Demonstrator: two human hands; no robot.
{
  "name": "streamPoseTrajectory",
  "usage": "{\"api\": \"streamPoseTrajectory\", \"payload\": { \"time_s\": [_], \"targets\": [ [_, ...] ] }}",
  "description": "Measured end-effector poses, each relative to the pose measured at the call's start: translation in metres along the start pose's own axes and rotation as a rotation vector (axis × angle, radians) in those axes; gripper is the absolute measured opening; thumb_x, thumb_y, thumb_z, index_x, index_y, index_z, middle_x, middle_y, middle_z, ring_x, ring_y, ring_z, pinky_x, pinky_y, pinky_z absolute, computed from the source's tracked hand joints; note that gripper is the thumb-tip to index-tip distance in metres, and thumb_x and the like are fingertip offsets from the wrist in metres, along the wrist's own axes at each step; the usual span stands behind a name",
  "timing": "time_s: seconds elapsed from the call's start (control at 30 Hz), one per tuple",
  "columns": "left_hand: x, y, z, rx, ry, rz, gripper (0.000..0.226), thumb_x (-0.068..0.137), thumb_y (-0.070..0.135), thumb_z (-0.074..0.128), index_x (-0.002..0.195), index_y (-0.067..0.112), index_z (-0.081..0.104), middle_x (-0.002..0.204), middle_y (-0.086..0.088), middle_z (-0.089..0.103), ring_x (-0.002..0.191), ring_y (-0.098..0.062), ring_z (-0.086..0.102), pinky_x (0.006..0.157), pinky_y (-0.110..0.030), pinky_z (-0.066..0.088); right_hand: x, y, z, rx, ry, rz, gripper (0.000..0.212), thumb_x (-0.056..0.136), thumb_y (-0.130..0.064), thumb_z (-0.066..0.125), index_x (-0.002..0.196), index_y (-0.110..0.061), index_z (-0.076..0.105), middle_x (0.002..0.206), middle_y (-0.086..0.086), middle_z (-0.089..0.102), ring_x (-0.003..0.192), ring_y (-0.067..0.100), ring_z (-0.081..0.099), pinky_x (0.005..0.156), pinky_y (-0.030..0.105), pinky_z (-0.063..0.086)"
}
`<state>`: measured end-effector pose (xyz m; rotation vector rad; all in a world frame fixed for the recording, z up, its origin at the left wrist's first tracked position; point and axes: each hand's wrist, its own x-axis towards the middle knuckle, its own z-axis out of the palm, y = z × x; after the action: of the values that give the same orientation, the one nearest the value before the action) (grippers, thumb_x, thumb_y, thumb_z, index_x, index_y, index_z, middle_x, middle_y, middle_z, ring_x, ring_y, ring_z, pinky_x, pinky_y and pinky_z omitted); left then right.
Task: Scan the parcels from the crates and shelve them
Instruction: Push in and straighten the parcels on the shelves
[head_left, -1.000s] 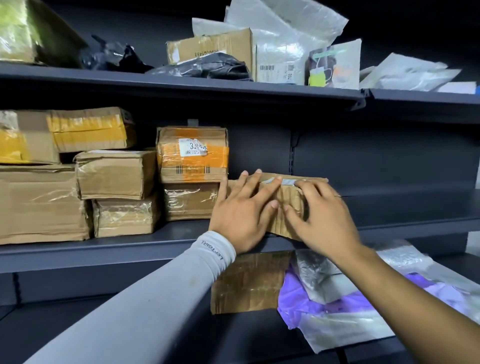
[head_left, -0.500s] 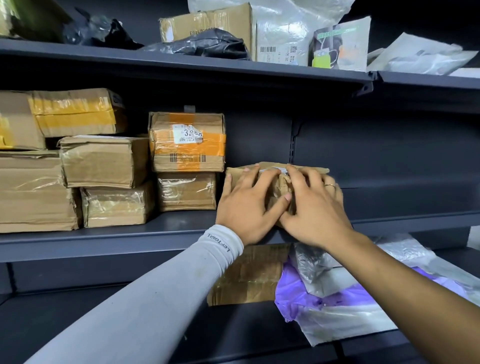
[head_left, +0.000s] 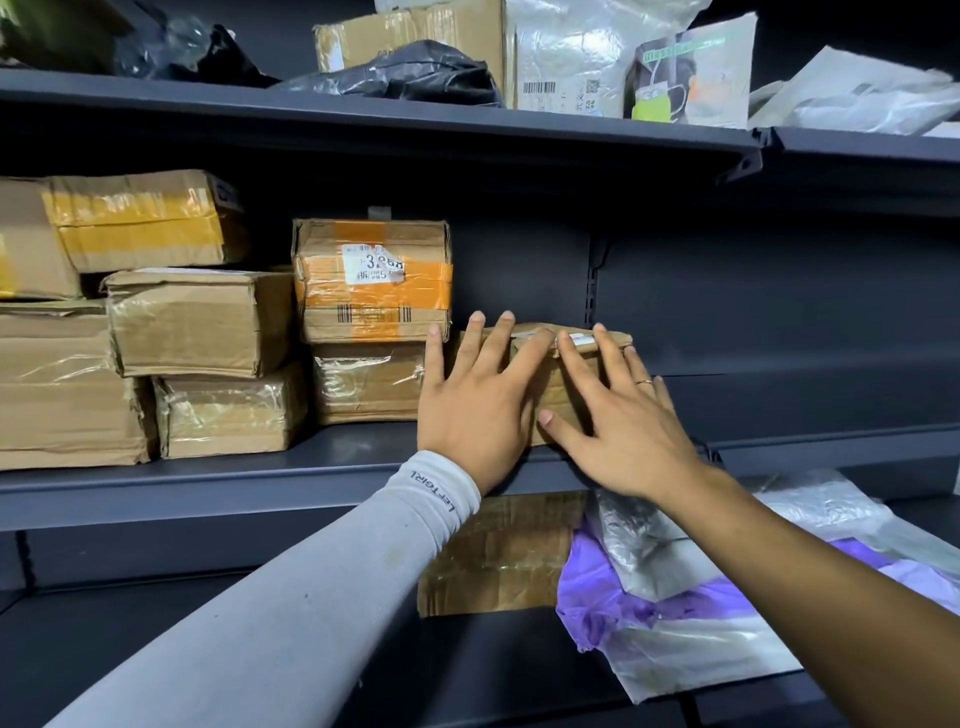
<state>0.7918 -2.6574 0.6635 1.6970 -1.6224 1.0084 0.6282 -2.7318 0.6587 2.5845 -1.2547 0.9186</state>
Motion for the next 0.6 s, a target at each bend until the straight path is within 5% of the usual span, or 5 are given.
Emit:
{"api": "streamPoseTrajectory", "payload": {
  "time_s": [0.37,0.6],
  "targets": [
    [-0.002,-0.010,0.017,0.084,-0.176,-0.192,0.068,0.105,0.042,0.030,0.167,0.026,0.006,0.175,0.001,-0.004,0.160,-0.026,-0.011,0.119,-0.068,-0.017,0.040,-0.045,0.020,-0.036,-0.097,0.037,0.078,0.105,-0.045,0.041,0.157,-0.056,-0.016,0.170,-0.006,-0.024,0.156,0.043,-0.014,0.123,0.068,0.007],
    [-0.002,-0.008,0.018,0.139,-0.267,-0.234,0.067,0.105,0.037,0.020,0.166,0.019,-0.001,0.174,0.001,-0.009,0.158,-0.023,-0.023,0.117,-0.071,-0.017,0.057,-0.037,0.032,-0.074,-0.247,0.000,0.076,0.106,-0.053,0.038,0.156,-0.057,-0.018,0.162,-0.007,-0.044,0.153,0.039,-0.030,0.124,0.066,-0.007]
  ]
}}
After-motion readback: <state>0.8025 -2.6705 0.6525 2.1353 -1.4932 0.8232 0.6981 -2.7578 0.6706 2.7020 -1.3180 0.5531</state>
